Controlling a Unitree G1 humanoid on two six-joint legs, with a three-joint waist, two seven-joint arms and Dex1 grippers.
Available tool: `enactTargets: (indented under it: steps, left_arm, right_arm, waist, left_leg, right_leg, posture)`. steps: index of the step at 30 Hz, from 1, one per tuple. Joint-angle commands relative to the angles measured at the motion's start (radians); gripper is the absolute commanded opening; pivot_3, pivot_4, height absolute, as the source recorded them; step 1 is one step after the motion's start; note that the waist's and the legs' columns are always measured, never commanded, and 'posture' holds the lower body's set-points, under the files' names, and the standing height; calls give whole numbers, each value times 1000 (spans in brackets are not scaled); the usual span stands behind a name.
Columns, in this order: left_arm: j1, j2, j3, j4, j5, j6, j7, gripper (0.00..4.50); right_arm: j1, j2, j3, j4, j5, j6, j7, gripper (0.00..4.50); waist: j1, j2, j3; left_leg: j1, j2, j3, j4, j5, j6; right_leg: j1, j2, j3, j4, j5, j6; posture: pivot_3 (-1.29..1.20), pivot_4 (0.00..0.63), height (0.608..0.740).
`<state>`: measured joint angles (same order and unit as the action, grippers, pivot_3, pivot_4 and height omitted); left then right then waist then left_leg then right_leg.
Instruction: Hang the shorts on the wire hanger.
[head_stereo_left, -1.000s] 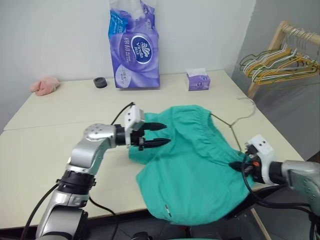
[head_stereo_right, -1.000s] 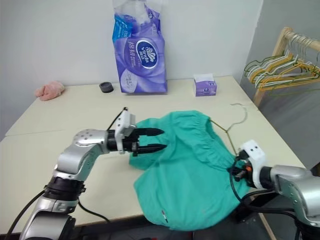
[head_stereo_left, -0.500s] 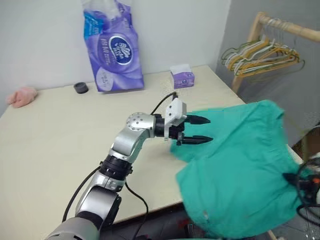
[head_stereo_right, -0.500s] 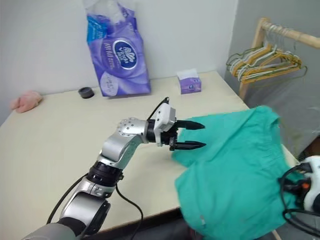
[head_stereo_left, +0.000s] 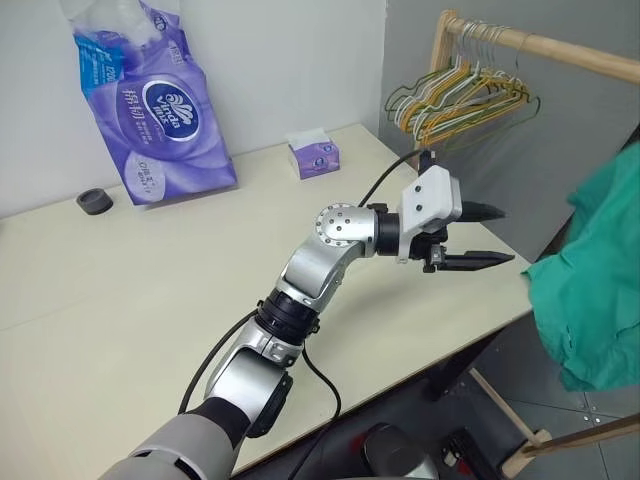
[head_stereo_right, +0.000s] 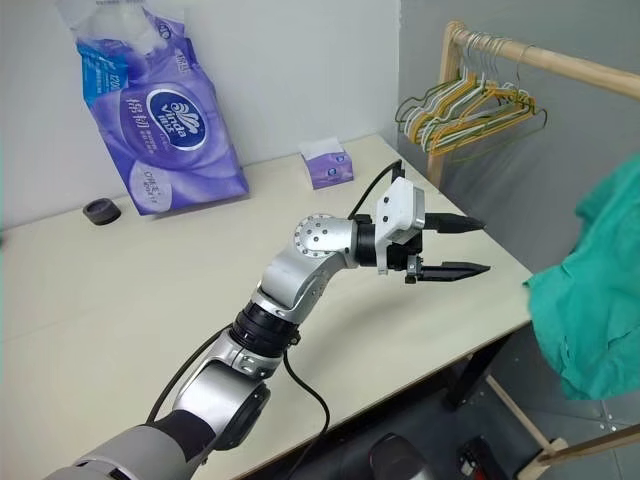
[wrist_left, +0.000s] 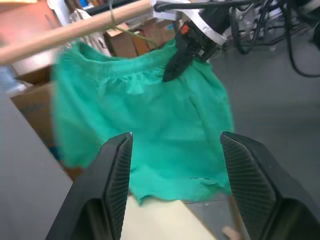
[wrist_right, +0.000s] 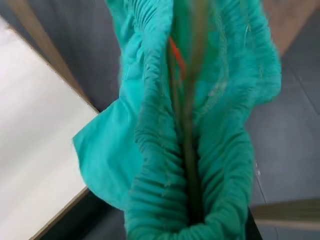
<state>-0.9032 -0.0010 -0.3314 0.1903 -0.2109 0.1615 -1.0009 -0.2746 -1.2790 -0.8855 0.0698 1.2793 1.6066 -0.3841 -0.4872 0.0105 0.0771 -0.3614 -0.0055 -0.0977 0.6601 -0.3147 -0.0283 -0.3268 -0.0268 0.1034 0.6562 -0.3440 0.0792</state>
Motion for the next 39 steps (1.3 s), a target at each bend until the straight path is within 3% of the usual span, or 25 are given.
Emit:
enactTargets:
  steps: [1, 8, 21, 25, 31, 35, 39]
  left_arm:
    - [-42, -24, 2, -2, 26, -45, 43, 2931]
    - [-88, -69, 5, 19, 27, -59, 69, 2931]
    - [-185, -156, 9, 79, 15, -60, 80, 2931]
    - [-207, -173, 5, 108, 23, -84, 87, 2970]
    - [-208, -186, 28, 115, -23, -19, 97, 2970]
    - [-200, -166, 42, 111, -47, 30, 98, 2970]
    - [-177, -126, 49, 122, -32, 41, 107, 2970]
  right_arm:
    - [-67, -89, 80, 133, 22, 8, -15, 0]
    - [-170, -129, 211, 307, -22, 8, -2, 0]
    - [-173, -66, 185, 289, 26, 8, -50, 0]
    - [-191, -43, 150, 275, 46, 8, -112, 1041]
    - [-269, 18, 47, 217, 90, 8, -278, 3043]
    - [-377, 100, -14, 102, 89, 7, -462, 4345]
    - [-475, 187, -6, -65, 15, -9, -604, 4472]
  waist:
    - [-1, -1, 3]
    - [8, 2, 8]
    - [23, 2, 9]
    - [22, 3, 9]
    - [25, 3, 10]
    - [23, 4, 10]
    - [27, 5, 9]
  left_leg:
    - [0, 0, 1, 0, 0, 0]
    - [1, 0, 2, 0, 0, 0]
    - [0, -1, 4, 0, 0, -1]
    - [1, -1, 4, 0, 0, -1]
    - [0, -1, 4, 0, 0, -1]
    - [1, -1, 4, 0, 0, -1]
    - [0, -1, 4, 0, 0, -1]
  right_leg:
    - [0, 0, 0, 0, 0, 1]
    - [5, -2, 0, -9, 1, 7]
    - [7, -3, -1, -12, 0, 12]
    - [7, -3, 0, -12, 0, 12]
    - [7, -3, 0, -12, 0, 12]
    - [7, -3, 0, -12, 0, 12]
    - [6, -3, 0, -11, 0, 12]
  posture:
    - [-573, 83, 740]
    - [-536, 80, 740]
    - [-527, 77, 740]
    - [-529, 71, 740]
    - [-521, 66, 740]
    - [-522, 62, 740]
    - [-521, 52, 740]
